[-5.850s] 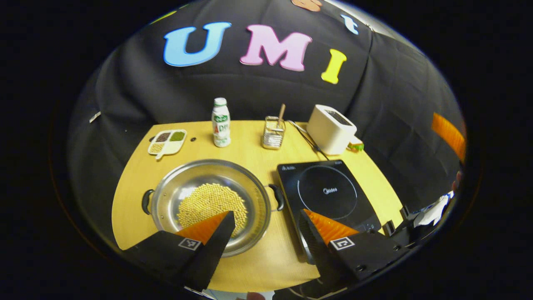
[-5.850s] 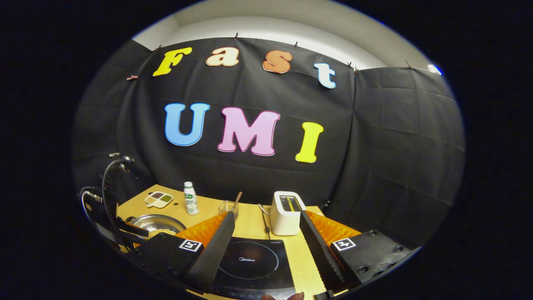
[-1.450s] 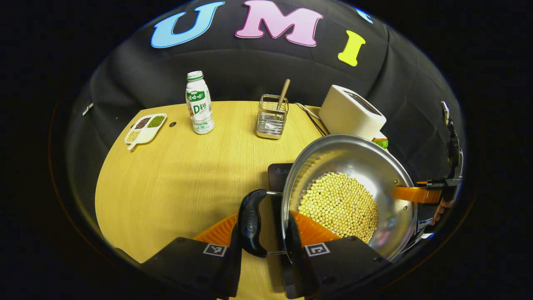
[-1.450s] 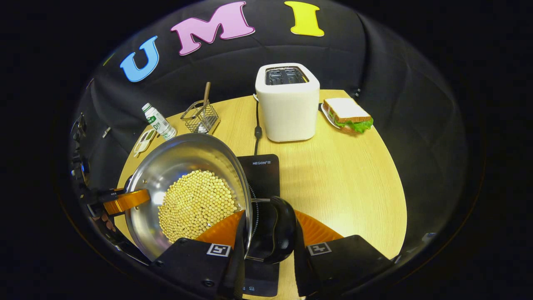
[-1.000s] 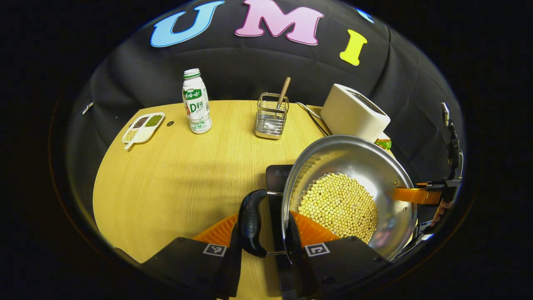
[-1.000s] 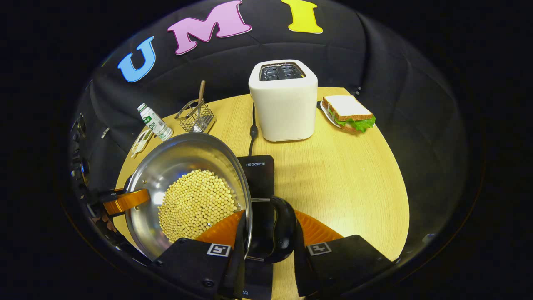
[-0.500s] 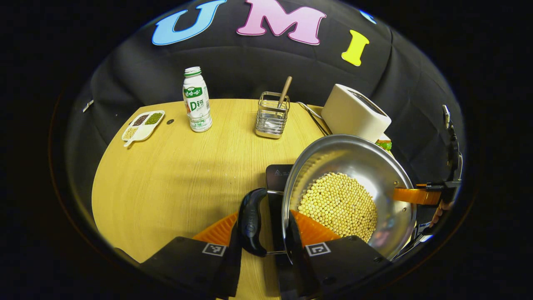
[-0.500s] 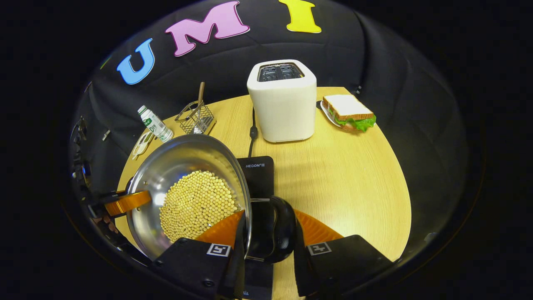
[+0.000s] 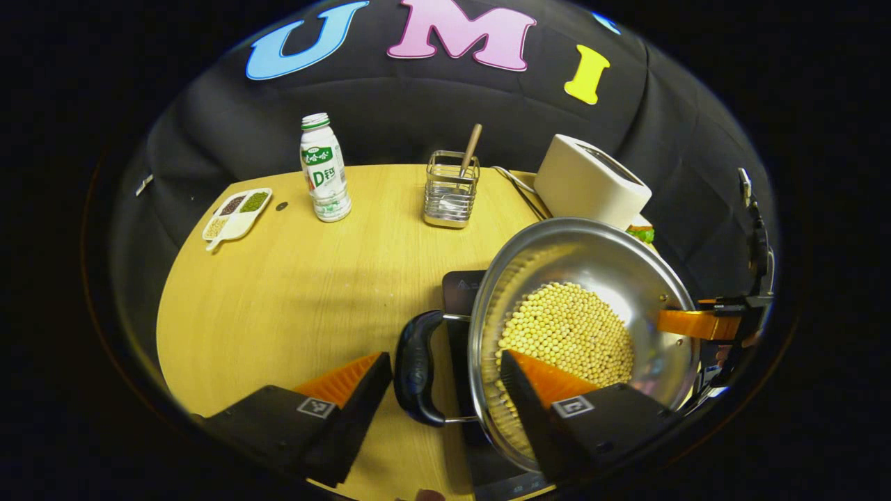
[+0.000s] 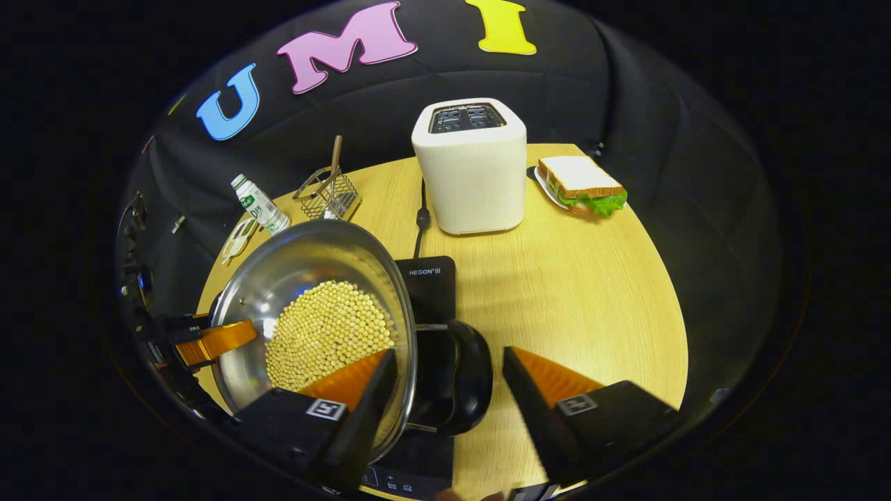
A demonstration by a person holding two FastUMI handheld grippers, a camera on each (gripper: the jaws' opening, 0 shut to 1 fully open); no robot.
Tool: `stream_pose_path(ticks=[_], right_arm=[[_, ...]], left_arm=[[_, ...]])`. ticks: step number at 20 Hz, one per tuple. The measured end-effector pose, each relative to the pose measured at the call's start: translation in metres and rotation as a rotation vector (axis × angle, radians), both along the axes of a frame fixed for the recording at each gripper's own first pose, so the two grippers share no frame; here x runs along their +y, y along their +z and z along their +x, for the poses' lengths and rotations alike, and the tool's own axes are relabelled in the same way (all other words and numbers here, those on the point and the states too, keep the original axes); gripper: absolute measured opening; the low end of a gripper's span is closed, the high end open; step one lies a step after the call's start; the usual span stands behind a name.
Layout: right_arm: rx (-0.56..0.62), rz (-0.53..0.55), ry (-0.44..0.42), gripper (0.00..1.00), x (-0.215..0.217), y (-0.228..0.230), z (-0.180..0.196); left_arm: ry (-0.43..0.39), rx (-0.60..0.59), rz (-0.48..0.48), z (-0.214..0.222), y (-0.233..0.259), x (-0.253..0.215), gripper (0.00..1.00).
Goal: First push the handle of the pot to place it horizontally, then grasp the pot with both hands and set it on the induction cooktop.
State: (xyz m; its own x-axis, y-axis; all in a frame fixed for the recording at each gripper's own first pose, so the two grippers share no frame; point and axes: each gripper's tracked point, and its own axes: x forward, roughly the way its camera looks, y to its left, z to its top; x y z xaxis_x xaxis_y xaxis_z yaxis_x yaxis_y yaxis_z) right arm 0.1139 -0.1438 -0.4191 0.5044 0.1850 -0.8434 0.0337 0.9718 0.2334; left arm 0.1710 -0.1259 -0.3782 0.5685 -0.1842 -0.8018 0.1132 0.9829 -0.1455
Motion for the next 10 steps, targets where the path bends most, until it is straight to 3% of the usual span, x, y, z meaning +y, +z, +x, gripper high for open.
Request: stream_pose_path(ticks=[1,10], right_arm=[[0.000,-0.006,-0.009,1.00,-0.003,0.004,-0.002],[-0.116,-0.020,-0.056,0.99,-0.011,0.037,-0.003]], left_arm=[[0.000,-0.003,0.007,0.000,0.000,0.000,0.97],[-0.029,-0.088,0.048,-0.005,0.034,0.004,0.96]])
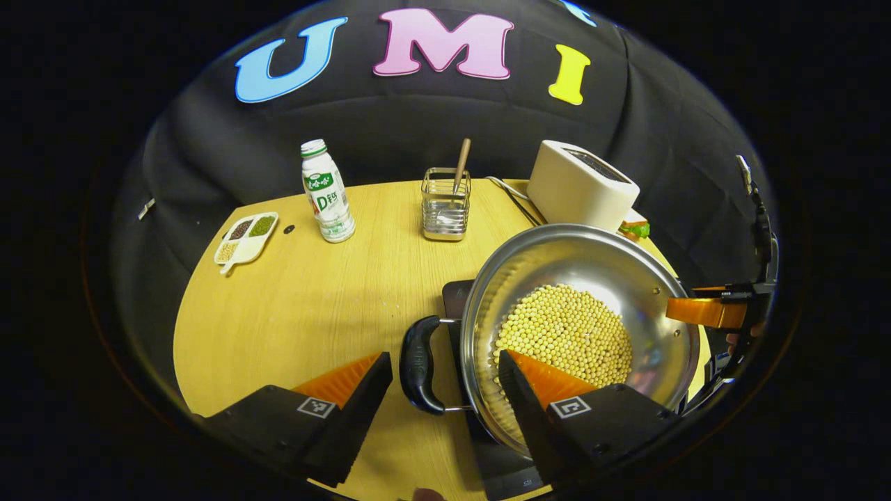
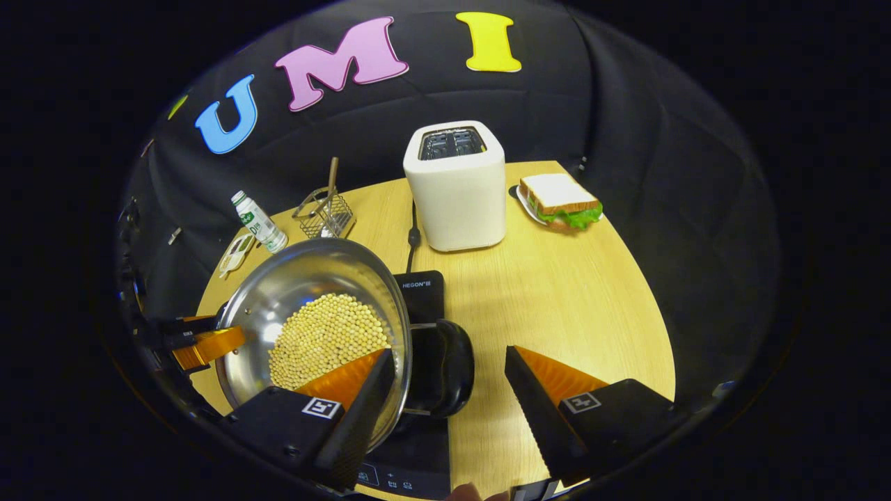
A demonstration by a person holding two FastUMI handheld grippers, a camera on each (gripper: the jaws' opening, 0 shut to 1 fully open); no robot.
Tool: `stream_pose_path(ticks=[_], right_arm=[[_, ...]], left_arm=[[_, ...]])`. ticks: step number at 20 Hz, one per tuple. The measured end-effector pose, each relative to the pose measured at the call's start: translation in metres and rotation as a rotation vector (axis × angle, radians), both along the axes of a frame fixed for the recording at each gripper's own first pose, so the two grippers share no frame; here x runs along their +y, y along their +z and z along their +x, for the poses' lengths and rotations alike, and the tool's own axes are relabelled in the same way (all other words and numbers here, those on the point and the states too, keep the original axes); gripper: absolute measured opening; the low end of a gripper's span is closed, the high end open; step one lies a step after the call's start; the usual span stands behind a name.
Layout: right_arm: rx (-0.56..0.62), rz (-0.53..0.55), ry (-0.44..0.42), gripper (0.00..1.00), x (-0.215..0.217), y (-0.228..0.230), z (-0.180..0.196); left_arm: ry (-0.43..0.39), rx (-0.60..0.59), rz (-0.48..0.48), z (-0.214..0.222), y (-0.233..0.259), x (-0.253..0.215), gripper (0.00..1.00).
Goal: First push the handle of the pot to place it horizontally, then grasp the pot with both hands and set it on the induction cooktop.
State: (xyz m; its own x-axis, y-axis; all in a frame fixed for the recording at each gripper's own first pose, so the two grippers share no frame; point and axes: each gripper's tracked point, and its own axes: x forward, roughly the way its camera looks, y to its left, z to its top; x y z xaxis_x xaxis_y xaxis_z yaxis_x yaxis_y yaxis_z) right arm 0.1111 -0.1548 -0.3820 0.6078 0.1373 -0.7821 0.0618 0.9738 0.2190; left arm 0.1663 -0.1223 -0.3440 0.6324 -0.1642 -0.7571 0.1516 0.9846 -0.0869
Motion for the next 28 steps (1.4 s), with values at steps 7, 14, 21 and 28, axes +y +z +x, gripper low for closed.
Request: stream_pose_path(ticks=[7,14,21,28], right_arm=[[-0.214,-0.070,0.016,0.99,0.008,0.087,0.001],[-0.426,-0.124,0.028,0.99,0.030,0.186,-0.010],[-0.580,-0.130,0.002,0.99,0.053,0.266,-0.039],[-0.776,-0.126,0.005,0.98,0.081,0.339,-0.062]], left_arm=[[0.009,-0.210,-0.057,-0.008,0.094,0.003,0.95],[0.042,-0.412,-0.095,-0.032,0.187,0.030,0.95],[0.067,-0.587,-0.087,-0.065,0.257,0.065,0.95],[0.137,-0.698,-0.125,-0.095,0.298,0.101,0.95]])
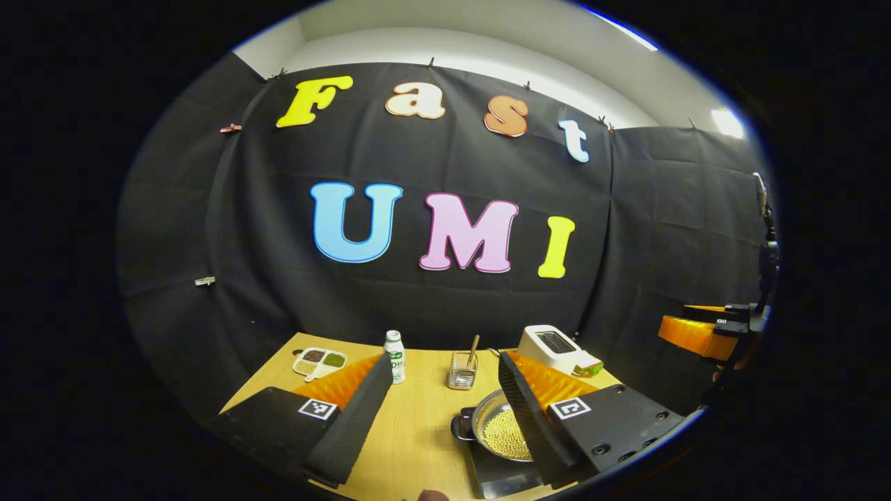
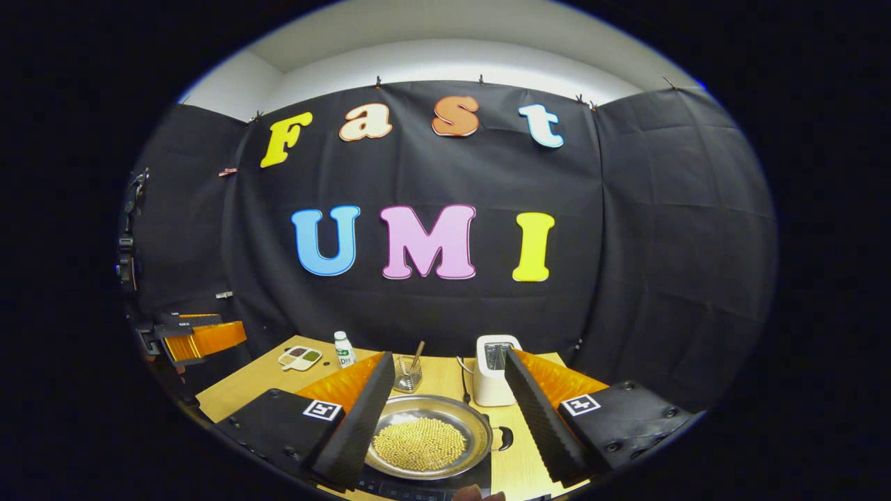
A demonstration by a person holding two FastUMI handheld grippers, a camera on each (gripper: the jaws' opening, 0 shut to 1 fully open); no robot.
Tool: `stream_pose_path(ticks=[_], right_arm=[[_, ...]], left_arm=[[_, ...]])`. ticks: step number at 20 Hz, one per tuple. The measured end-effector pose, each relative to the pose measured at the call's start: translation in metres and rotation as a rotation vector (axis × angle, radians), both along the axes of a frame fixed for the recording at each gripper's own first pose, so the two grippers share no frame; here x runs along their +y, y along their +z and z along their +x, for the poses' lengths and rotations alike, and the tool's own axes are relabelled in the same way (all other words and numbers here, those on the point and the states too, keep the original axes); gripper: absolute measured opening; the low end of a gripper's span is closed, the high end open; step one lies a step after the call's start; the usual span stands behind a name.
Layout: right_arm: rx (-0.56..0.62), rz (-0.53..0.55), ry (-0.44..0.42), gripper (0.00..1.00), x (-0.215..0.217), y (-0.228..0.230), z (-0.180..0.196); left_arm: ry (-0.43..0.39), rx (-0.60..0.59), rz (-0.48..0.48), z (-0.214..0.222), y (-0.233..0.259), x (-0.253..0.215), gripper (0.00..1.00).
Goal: First push the handle of the pot to place it horizontally, then grasp the pot with both hands and set it on the induction cooktop.
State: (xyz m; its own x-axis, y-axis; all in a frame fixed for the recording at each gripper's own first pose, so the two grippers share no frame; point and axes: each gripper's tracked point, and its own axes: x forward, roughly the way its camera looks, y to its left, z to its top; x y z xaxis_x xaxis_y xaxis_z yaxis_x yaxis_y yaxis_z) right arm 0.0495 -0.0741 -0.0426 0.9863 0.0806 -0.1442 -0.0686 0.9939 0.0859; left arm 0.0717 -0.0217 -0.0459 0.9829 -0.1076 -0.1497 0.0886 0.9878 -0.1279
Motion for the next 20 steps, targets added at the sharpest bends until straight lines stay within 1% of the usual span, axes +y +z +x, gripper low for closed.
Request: stream_pose_path(ticks=[4,7,8,9,11,12,13,15,20], right_arm=[[-0.097,0.006,-0.037,0.99,0.008,0.038,-0.011],[-0.147,0.006,-0.067,0.99,0.008,0.056,-0.020],[-0.154,0.006,-0.073,0.94,0.008,0.059,-0.022],[-0.158,0.011,-0.074,0.99,0.009,0.060,-0.023],[-0.158,0.013,-0.079,0.99,0.010,0.061,-0.024],[-0.155,0.008,-0.083,1.00,0.010,0.060,-0.025],[-0.153,0.000,-0.085,0.99,0.009,0.060,-0.024],[-0.149,-0.008,-0.095,0.99,0.008,0.059,-0.026],[-0.139,0.001,-0.112,0.99,0.007,0.058,-0.025]], left_arm=[[0.012,-0.092,0.021,-0.016,0.030,0.018,0.95],[-0.004,-0.151,0.034,-0.028,0.050,0.020,0.95],[0.004,-0.164,0.046,-0.031,0.053,0.023,0.95],[0.008,-0.172,0.059,-0.032,0.057,0.025,0.95],[0.008,-0.181,0.074,-0.038,0.060,0.025,0.95],[0.011,-0.182,0.077,-0.039,0.061,0.025,0.92],[0.013,-0.182,0.077,-0.039,0.062,0.026,0.95],[0.025,-0.180,0.077,-0.039,0.062,0.029,0.95],[0.027,-0.175,0.084,-0.036,0.061,0.031,0.95]])
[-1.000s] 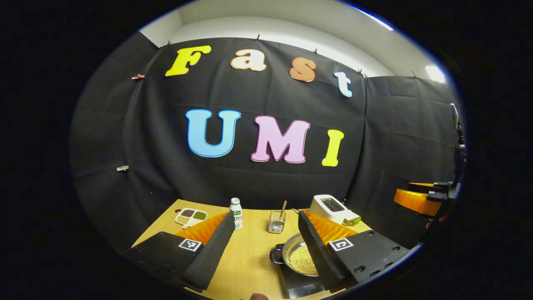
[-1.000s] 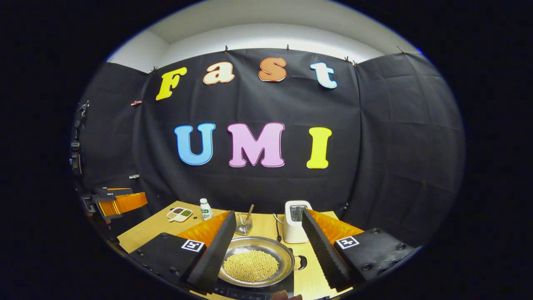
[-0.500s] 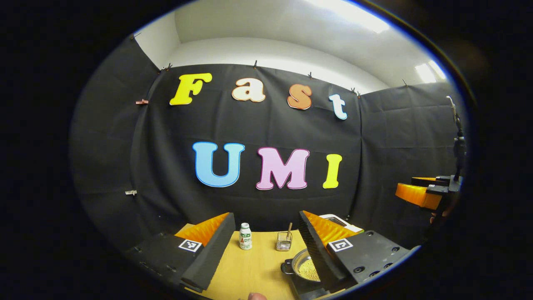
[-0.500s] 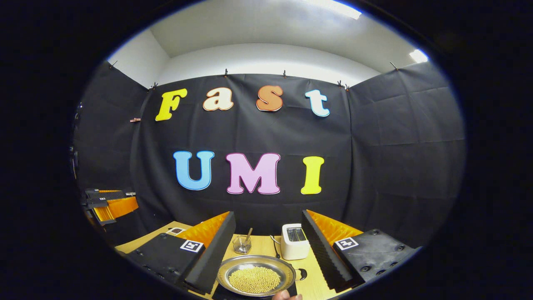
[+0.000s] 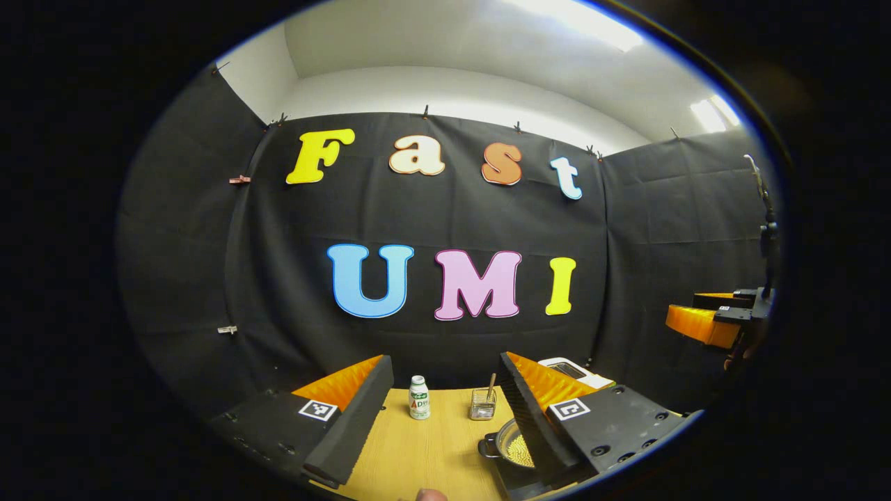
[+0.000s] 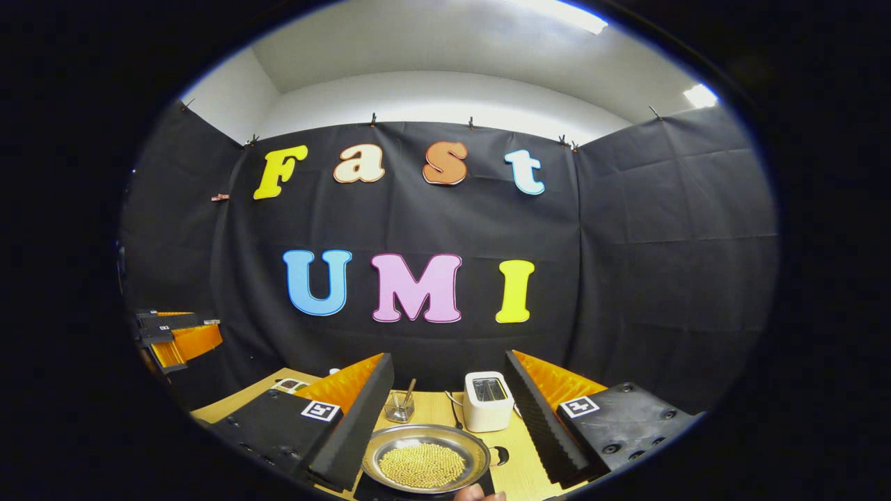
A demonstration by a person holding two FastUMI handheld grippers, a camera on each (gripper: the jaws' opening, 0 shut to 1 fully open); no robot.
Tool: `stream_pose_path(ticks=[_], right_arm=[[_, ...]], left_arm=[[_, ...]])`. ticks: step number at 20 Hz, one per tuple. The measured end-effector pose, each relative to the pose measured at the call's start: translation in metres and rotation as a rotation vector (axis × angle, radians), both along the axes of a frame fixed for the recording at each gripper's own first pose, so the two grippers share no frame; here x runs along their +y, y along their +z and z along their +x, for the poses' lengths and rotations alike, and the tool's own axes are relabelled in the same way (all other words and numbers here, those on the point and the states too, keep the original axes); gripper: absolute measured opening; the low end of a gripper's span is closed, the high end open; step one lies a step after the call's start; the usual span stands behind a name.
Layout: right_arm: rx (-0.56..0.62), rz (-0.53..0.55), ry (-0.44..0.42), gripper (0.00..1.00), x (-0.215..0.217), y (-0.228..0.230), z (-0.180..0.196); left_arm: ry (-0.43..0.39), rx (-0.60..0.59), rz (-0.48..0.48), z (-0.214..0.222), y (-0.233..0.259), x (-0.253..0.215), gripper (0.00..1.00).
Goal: First push the handle of the pot to place it horizontally, then grasp the pot with both hands and set it on the induction cooktop.
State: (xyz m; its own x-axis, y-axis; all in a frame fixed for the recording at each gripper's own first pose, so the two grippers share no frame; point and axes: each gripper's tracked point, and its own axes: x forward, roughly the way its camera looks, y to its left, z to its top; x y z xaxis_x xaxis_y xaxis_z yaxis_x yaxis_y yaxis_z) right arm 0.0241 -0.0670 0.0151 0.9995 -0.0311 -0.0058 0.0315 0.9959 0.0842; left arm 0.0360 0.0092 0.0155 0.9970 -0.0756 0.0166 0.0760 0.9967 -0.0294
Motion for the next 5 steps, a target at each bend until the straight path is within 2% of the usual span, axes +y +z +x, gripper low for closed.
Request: stream_pose_path(ticks=[1,2,3,5], right_arm=[[0.002,0.004,-0.003,0.99,-0.0012,0.0001,-0.0005],[0.001,0.008,-0.007,0.94,-0.0037,0.0028,0.0000],[0.001,0.010,-0.009,0.98,-0.0047,0.0028,0.0006],[0.004,0.010,-0.011,0.99,-0.0057,0.0021,0.0008]], left_arm=[[0.003,0.002,0.001,0.0005,0.0000,0.0016,0.95],[0.003,0.001,0.000,0.0010,-0.0006,0.0016,0.95],[0.006,0.002,-0.002,0.0012,0.0005,0.0024,0.95],[0.008,0.008,-0.004,0.0015,-0.0013,0.0034,0.95]])
